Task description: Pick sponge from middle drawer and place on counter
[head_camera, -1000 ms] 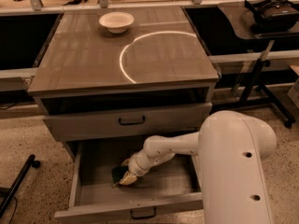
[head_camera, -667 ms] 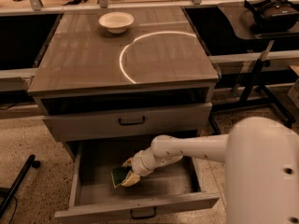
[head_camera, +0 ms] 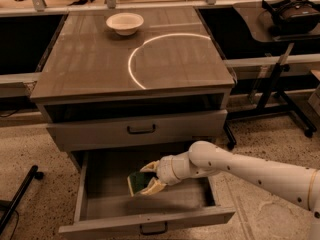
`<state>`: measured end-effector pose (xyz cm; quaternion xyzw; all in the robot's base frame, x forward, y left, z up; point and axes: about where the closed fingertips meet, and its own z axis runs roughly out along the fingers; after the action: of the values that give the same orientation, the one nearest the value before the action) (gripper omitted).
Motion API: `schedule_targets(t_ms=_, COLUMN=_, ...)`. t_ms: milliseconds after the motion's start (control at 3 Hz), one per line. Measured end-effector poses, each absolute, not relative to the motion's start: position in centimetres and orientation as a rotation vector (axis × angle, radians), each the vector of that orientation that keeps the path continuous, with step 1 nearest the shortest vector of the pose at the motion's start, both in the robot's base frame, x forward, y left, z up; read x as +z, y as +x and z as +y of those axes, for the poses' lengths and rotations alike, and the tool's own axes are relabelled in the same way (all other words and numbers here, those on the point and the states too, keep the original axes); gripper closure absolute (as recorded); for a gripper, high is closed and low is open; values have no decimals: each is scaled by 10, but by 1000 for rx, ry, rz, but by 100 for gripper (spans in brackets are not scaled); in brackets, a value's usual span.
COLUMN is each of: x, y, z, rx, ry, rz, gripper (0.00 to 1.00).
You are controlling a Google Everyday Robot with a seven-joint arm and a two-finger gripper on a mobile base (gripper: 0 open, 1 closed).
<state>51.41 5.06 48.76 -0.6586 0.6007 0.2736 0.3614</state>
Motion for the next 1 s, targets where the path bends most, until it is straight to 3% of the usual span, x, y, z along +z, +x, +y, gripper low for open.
schedule_targets(t_ms=1000, x=559, y=514, z=19, rx=668, ry=-1730, rz=1487, gripper=100)
